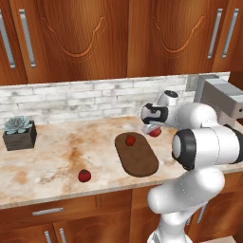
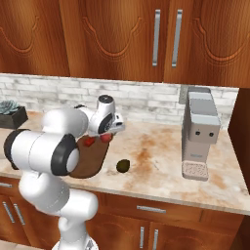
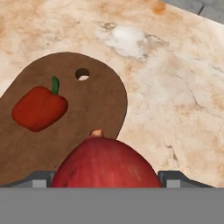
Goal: Place the avocado, onion, tomato, and bell pepper on the cutting board.
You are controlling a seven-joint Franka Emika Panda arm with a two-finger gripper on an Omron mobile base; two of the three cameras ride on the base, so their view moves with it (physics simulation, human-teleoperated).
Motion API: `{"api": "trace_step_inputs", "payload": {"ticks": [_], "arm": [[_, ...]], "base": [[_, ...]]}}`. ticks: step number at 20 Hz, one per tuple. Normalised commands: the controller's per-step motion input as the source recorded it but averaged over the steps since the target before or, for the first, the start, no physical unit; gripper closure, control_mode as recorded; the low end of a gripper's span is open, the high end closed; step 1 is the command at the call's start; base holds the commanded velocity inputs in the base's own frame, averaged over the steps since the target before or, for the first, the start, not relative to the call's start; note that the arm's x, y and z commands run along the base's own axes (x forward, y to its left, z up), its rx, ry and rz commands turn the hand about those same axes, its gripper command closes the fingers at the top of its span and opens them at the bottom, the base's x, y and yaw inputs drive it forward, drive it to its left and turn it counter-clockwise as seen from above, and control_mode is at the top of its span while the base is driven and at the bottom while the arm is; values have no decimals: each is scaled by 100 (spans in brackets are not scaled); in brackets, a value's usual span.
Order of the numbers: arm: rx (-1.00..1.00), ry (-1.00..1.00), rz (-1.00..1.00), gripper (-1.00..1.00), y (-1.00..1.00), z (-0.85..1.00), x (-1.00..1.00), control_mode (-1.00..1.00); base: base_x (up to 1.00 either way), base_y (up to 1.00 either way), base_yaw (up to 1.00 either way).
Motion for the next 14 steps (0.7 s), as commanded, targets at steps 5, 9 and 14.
{"api": "trace_step_inputs", "payload": {"ticks": [5,9,14], "arm": [[0,-5,2,100,39,-9,-18,-100],[0,-7,0,100,16,-15,-2,-100],[0,-7,0,100,5,-18,2,-100]], "base": [[0,0,0],[0,0,0],[0,0,0]]}}
